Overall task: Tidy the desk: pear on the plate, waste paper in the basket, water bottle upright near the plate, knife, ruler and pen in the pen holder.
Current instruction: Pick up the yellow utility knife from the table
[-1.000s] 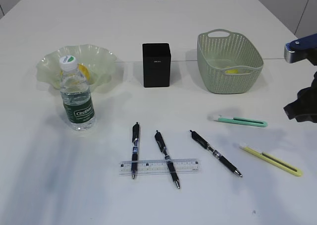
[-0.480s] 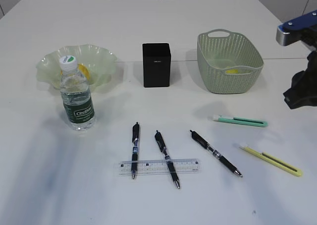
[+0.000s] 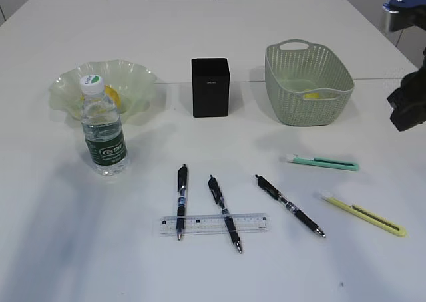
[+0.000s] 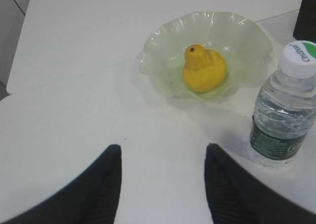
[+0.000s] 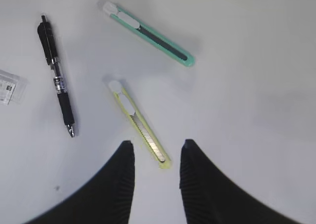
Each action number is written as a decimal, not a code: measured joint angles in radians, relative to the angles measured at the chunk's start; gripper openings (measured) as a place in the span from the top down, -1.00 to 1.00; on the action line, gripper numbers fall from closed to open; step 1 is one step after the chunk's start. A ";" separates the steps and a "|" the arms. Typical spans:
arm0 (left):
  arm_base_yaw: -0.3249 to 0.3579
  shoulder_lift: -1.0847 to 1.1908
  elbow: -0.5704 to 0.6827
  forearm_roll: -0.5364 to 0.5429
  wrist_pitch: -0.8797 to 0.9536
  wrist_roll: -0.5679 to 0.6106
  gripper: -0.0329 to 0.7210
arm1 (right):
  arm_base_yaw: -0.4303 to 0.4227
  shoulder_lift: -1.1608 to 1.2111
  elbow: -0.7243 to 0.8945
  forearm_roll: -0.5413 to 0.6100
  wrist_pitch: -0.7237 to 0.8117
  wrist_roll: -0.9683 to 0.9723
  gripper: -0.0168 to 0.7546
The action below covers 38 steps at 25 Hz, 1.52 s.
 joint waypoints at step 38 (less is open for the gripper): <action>0.000 -0.006 0.000 -0.002 0.024 0.001 -0.10 | 0.000 0.223 -0.169 0.043 0.235 -0.145 0.34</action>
